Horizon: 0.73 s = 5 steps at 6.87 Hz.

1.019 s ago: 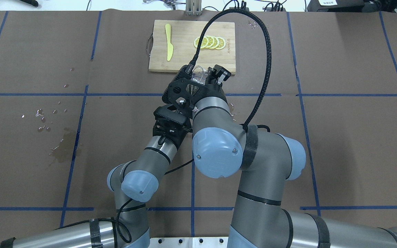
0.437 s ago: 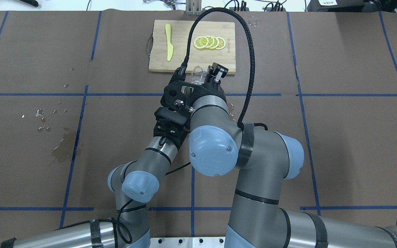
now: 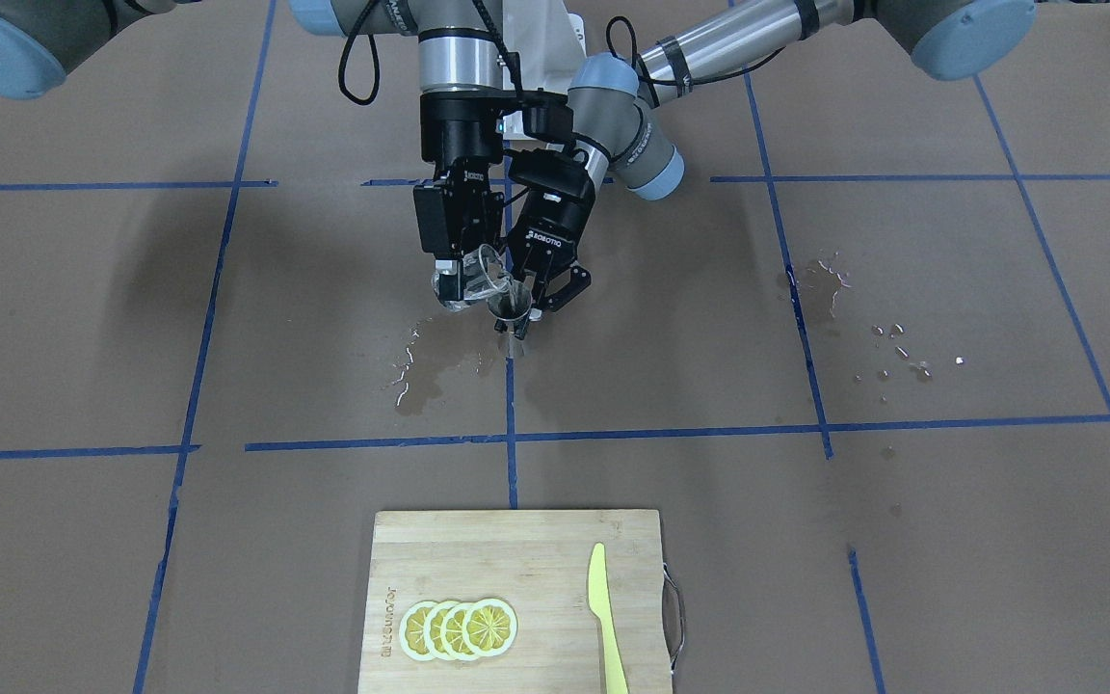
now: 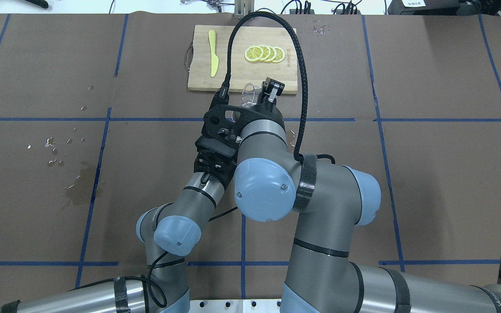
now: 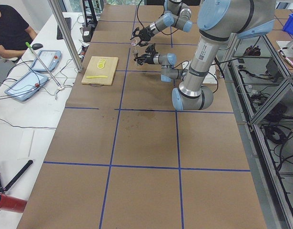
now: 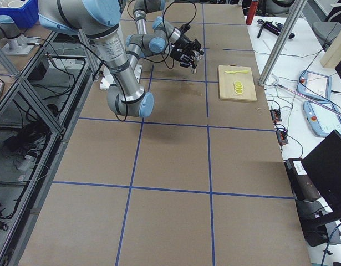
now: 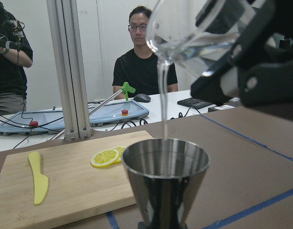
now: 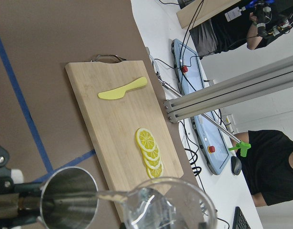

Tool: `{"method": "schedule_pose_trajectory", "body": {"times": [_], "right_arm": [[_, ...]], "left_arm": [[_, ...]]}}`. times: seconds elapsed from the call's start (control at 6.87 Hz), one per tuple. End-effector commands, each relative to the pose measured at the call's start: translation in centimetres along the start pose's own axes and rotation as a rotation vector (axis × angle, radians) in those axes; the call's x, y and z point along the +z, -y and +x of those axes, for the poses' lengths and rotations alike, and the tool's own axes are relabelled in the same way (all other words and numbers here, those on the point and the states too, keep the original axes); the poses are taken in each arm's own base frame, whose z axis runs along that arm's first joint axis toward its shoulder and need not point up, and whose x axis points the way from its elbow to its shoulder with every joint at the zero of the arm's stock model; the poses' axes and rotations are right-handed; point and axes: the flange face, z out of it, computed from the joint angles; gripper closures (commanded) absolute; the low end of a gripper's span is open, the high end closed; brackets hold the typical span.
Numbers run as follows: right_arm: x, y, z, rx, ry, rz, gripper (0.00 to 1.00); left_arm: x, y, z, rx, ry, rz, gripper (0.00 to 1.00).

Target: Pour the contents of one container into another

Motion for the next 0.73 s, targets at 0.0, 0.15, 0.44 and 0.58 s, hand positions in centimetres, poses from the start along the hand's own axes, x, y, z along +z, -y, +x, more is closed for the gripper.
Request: {"method": "schedule_pose_trajectory", "body": {"times": [0.0, 0.15, 0.44, 0.58], "right_arm": [[-0.02, 0.27, 0.35, -0.092, -0.037, -0.015, 0.77], [0.00, 0.25, 0.38, -0.112, -0.041, -0.017, 0.77], [-0.06, 0.34, 0.48, -0.198, -0.045, -0.040, 0.78], [-0.08, 0.33, 0.37, -0.213, -0.044, -0.042, 0.78]], "left_arm": [[0.00, 0.00, 0.00, 0.002, 0.000, 0.000, 1.00], [-0.03, 0.08, 0.02, 0.000, -0.001, 0.001, 1.00], [-0.02, 0.07, 0.02, 0.001, -0.001, 0.000, 1.00], [-0.04, 0.13, 0.04, 0.000, -0.001, 0.001, 1.00]]}}
